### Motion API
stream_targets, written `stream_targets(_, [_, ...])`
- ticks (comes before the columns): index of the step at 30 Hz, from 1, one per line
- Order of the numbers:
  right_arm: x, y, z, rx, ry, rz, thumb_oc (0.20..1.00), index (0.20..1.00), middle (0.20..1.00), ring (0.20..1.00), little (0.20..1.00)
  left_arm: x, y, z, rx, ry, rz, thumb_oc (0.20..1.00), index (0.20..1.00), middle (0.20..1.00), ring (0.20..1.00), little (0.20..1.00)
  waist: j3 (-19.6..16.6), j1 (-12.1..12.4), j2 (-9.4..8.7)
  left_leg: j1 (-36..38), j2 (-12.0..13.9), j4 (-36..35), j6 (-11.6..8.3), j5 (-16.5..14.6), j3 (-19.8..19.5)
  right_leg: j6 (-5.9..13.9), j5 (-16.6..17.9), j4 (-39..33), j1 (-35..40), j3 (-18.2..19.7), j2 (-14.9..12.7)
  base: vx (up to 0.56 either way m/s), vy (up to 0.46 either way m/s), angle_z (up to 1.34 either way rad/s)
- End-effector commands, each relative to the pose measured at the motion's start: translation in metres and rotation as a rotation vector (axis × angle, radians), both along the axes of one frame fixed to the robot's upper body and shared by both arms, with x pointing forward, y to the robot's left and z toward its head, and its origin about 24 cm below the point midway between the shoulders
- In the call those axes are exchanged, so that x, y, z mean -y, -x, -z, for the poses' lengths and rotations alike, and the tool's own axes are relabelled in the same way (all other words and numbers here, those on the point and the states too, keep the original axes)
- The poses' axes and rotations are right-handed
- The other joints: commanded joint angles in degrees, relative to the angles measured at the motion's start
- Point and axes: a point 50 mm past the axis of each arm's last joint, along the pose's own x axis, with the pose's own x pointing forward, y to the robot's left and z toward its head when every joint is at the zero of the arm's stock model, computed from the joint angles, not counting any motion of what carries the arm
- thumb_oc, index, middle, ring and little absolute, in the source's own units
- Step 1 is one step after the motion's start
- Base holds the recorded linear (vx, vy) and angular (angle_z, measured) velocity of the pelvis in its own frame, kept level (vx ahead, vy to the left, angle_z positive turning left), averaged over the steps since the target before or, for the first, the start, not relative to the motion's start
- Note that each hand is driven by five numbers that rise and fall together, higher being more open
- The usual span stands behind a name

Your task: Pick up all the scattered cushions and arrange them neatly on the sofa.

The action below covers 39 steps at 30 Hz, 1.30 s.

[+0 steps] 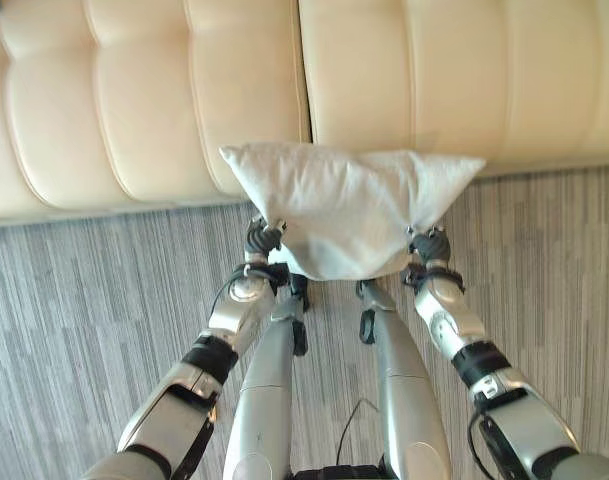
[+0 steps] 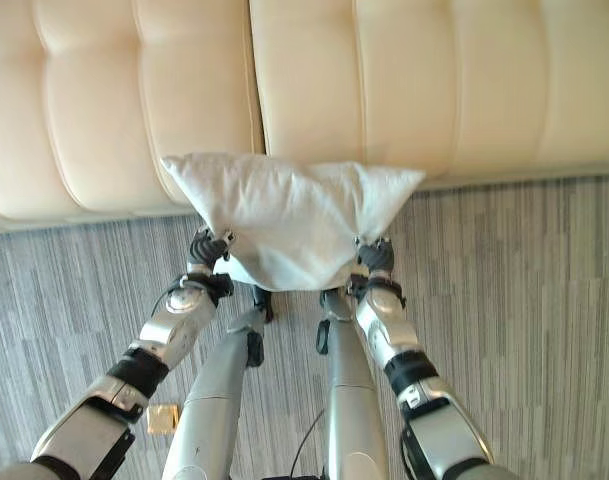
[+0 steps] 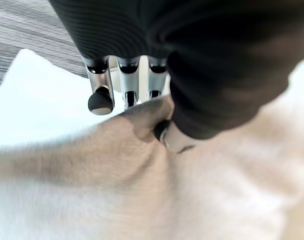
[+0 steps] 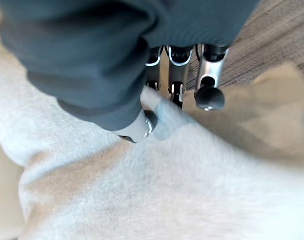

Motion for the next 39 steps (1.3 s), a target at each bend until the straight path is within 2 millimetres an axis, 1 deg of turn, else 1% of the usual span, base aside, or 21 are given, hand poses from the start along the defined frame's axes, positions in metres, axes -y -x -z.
stream_targets(1, [-0.011, -0.004, -0.028, 0.154, 0.071, -0.124, 0.200, 0.200, 0.200, 0.200, 0.200, 0.020, 0.000, -0.025, 0.158, 0.009, 0.119, 0.200, 0.200, 0.200, 0.200, 0.200, -6.5, 1.3, 1.02, 3.3, 1.6, -5.3, -4.95, -1.3, -2.2, 4.84, -8.1, -2.5, 5.1, -0.3, -0.8, 0.14, -0.050, -0.10])
stream_targets(2, [-0.001, 0.010, -0.012, 0.098, 0.131, -0.132, 0.200, 0.200, 0.200, 0.200, 0.200, 0.007, 0.016, -0.005, 0.088, -0.004, 0.101, 0.200, 0.200, 0.200, 0.200, 0.200, -7.9, 1.6, 0.87, 8.6, 1.9, -8.7, -4.95, -0.5, -1.9, 5.26, -7.1, -5.9, 10.3, -0.9, -0.7, 0.14, -0.030, -0.01])
stream_targets(6, [0.015, 0.037, 0.017, -0.016, 0.151, -0.130, 0.200, 0.200, 0.200, 0.200, 0.200, -0.011, 0.046, 0.029, -0.043, -0.017, 0.080, 0.200, 0.200, 0.200, 0.200, 0.200, -11.7, 1.8, 1.03, 16.7, 2.5, -16.1, -5.57, 1.5, -0.7, 6.07, -5.5, -12.1, 17.7, -1.7, -0.2, 0.14, -0.016, -0.05])
stream_targets(9, [0.023, 0.056, 0.031, -0.063, 0.140, -0.115, 0.200, 0.200, 0.200, 0.200, 0.200, -0.019, 0.063, 0.043, -0.105, -0.031, 0.079, 0.200, 0.200, 0.200, 0.200, 0.200, -14.0, 1.6, 1.19, 20.3, 2.9, -17.8, -6.05, 1.4, -0.3, 6.32, -5.3, -14.8, 21.8, -2.5, 0.2, 0.09, -0.019, 0.02])
stream_targets(12, [0.030, 0.070, 0.032, -0.061, 0.151, -0.104, 0.200, 0.200, 0.200, 0.200, 0.200, -0.025, 0.081, 0.053, -0.154, -0.056, 0.083, 0.200, 0.200, 0.200, 0.200, 0.200, -16.6, 1.4, 1.17, 23.8, 3.3, -17.8, -6.10, 0.4, -0.1, 6.34, -6.0, -15.9, 25.9, -2.6, 0.6, 0.08, -0.036, 0.10])
stream_targets(14, [0.033, 0.073, 0.028, -0.044, 0.167, -0.099, 0.200, 0.200, 0.200, 0.200, 0.200, -0.028, 0.086, 0.054, -0.158, -0.060, 0.082, 0.200, 0.200, 0.200, 0.200, 0.200, -17.3, 1.4, 1.20, 25.2, 3.4, -17.8, -5.98, 0.0, 0.1, 6.30, -6.5, -15.9, 27.3, -2.4, 0.8, 0.12, -0.055, 0.02])
stream_targets(15, [0.036, 0.074, 0.015, 0.022, 0.185, -0.095, 0.200, 0.200, 0.200, 0.200, 0.200, -0.031, 0.090, 0.053, -0.153, -0.065, 0.068, 0.200, 0.200, 0.200, 0.200, 0.200, -18.3, 1.4, 1.24, 27.0, 3.7, -17.8, -6.08, -0.5, 0.1, 6.05, -7.6, -15.9, 29.2, -2.2, 1.1, 0.13, -0.091, 0.00])
stream_targets(17, [0.038, 0.074, 0.007, 0.055, 0.218, -0.098, 0.200, 0.200, 0.200, 0.200, 0.200, -0.031, 0.091, 0.051, -0.148, -0.065, 0.064, 0.200, 0.200, 0.200, 0.200, 0.200, -18.5, 1.5, 1.38, 27.9, 4.0, -17.8, -6.09, -0.6, 0.0, 5.79, -8.6, -15.3, 29.9, -2.3, 1.3, 0.09, -0.096, -0.06])
stream_targets(18, [0.041, 0.074, 0.002, 0.073, 0.245, -0.102, 0.200, 0.200, 0.200, 0.200, 0.200, -0.032, 0.092, 0.049, -0.140, -0.070, 0.061, 0.200, 0.200, 0.200, 0.200, 0.200, -18.4, 1.5, 1.46, 28.2, 4.2, -17.8, -6.11, -0.6, -0.1, 5.64, -9.3, -14.6, 29.9, -2.2, 1.5, 0.03, -0.146, -0.07])
stream_targets(19, [0.045, 0.073, -0.009, 0.115, 0.312, -0.120, 0.200, 0.200, 0.200, 0.200, 0.200, -0.032, 0.093, 0.046, -0.129, -0.069, 0.066, 0.200, 0.200, 0.200, 0.200, 0.200, -17.5, 1.8, 1.70, 28.0, 4.7, -17.8, -6.19, -0.2, -0.5, 5.16, -10.9, -12.0, 28.8, -2.4, 1.8, 0.01, -0.154, 0.00])
stream_targets(21, [0.054, 0.076, -0.016, 0.129, 0.394, -0.120, 0.200, 0.200, 0.200, 0.200, 0.200, -0.032, 0.096, 0.045, -0.126, -0.070, 0.070, 0.200, 0.200, 0.200, 0.200, 0.200, -17.0, 1.9, 1.67, 27.9, 5.4, -17.8, -6.42, 0.3, -0.9, 4.52, -12.1, -9.5, 27.8, -2.8, 2.2, 0.01, -0.182, 0.11])
stream_targets(22, [0.061, 0.078, -0.019, 0.132, 0.413, -0.104, 0.200, 0.200, 0.200, 0.200, 0.200, -0.032, 0.097, 0.043, -0.117, -0.067, 0.071, 0.200, 0.200, 0.200, 0.200, 0.200, -16.0, 2.0, 1.42, 27.1, 5.9, -17.8, -6.91, 1.2, -1.5, 3.98, -12.7, -8.1, 26.6, -3.1, 2.8, 0.00, -0.204, 0.17])
stream_targets(25, [0.063, 0.080, -0.010, 0.097, 0.400, -0.086, 0.200, 0.200, 0.200, 0.200, 0.200, -0.032, 0.096, 0.043, -0.117, -0.063, 0.062, 0.200, 0.200, 0.200, 0.200, 0.200, -15.5, 2.0, 1.13, 25.1, 6.2, -17.8, -7.73, 2.4, -2.4, 3.47, -12.9, -8.5, 25.4, -3.9, 3.6, -0.02, -0.169, 0.19])
stream_targets(28, [0.060, 0.080, 0.004, 0.041, 0.398, -0.072, 0.200, 0.200, 0.200, 0.200, 0.200, -0.028, 0.093, 0.046, -0.130, -0.064, 0.052, 0.200, 0.200, 0.200, 0.200, 0.200, -15.9, 2.0, 0.87, 25.0, 6.5, -17.8, -7.98, 2.4, -2.6, 3.31, -12.8, -10.0, 26.4, -4.4, 4.1, 0.03, -0.101, 0.17])
stream_targets(29, [0.061, 0.080, 0.011, 0.005, 0.435, -0.061, 0.200, 0.200, 0.200, 0.200, 0.200, -0.028, 0.093, 0.050, -0.145, -0.064, 0.040, 0.200, 0.200, 0.200, 0.200, 0.200, -16.1, 1.9, 0.86, 25.2, 6.6, -17.8, -8.10, 2.3, -2.3, 3.34, -12.7, -10.6, 26.9, -4.4, 4.2, 0.02, -0.045, 0.00])
stream_targets(30, [0.060, 0.080, 0.014, -0.006, 0.431, -0.057, 0.200, 0.200, 0.200, 0.200, 0.200, -0.028, 0.093, 0.053, -0.156, -0.064, 0.033, 0.247, 0.247, 0.247, 0.247, 0.247, -16.2, 1.9, 0.85, 25.4, 6.7, -17.8, -8.10, 2.3, -2.2, 3.36, -12.6, -11.0, 27.2, -4.4, 4.3, 0.02, -0.034, -0.11])
stream_targets(31, [0.059, 0.080, 0.021, -0.036, 0.430, -0.041, 0.928, 0.928, 0.928, 0.928, 0.928, -0.029, 0.093, 0.058, -0.181, -0.064, 0.010, 0.774, 0.774, 0.774, 0.774, 0.774, -16.4, 1.8, 0.79, 25.7, 6.7, -17.8, -8.11, 2.1, -1.9, 3.41, -12.5, -11.6, 27.8, -4.4, 4.3, 0.01, -0.017, -0.14])
stream_targets(32, [0.061, 0.080, 0.030, -0.085, 0.464, -0.019, 1.000, 1.000, 1.000, 1.000, 1.000, -0.032, 0.093, 0.063, -0.206, -0.066, -0.027, 1.000, 1.000, 1.000, 1.000, 1.000, -16.5, 1.7, 0.80, 26.0, 6.7, -17.8, -8.17, 2.0, -1.7, 3.55, -12.3, -12.6, 28.4, -4.5, 4.2, 0.00, -0.008, -0.19])
stream_targets(35, [0.066, 0.082, 0.046, -0.174, 0.490, 0.019, 1.000, 1.000, 1.000, 1.000, 1.000, -0.044, 0.094, 0.074, -0.259, -0.071, -0.109, 1.000, 1.000, 1.000, 1.000, 1.000, -16.6, 1.7, 0.75, 26.4, 6.6, -17.8, -8.21, 1.7, -1.6, 3.72, -11.8, -13.9, 29.5, -4.7, 4.1, 0.00, 0.021, -0.07])
stream_targets(36, [0.072, 0.086, 0.055, -0.227, 0.473, 0.039, 1.000, 1.000, 1.000, 1.000, 1.000, -0.053, 0.098, 0.082, -0.300, -0.085, -0.145, 1.000, 1.000, 1.000, 1.000, 1.000, -16.8, 1.7, 0.76, 26.8, 6.4, -17.8, -8.10, 1.4, -1.5, 3.86, -11.6, -14.4, 30.2, -4.8, 3.9, 0.00, 0.051, 0.05])
stream_targets(39, [0.081, 0.097, 0.073, -0.335, 0.461, 0.068, 1.000, 1.000, 1.000, 1.000, 1.000, -0.065, 0.108, 0.095, -0.374, -0.093, -0.187, 1.000, 1.000, 1.000, 1.000, 1.000, -17.1, 1.8, 0.72, 27.6, 6.1, -17.8, -7.80, 0.7, -1.4, 4.08, -11.2, -15.2, 31.3, -4.9, 3.6, 0.01, 0.054, 0.07])
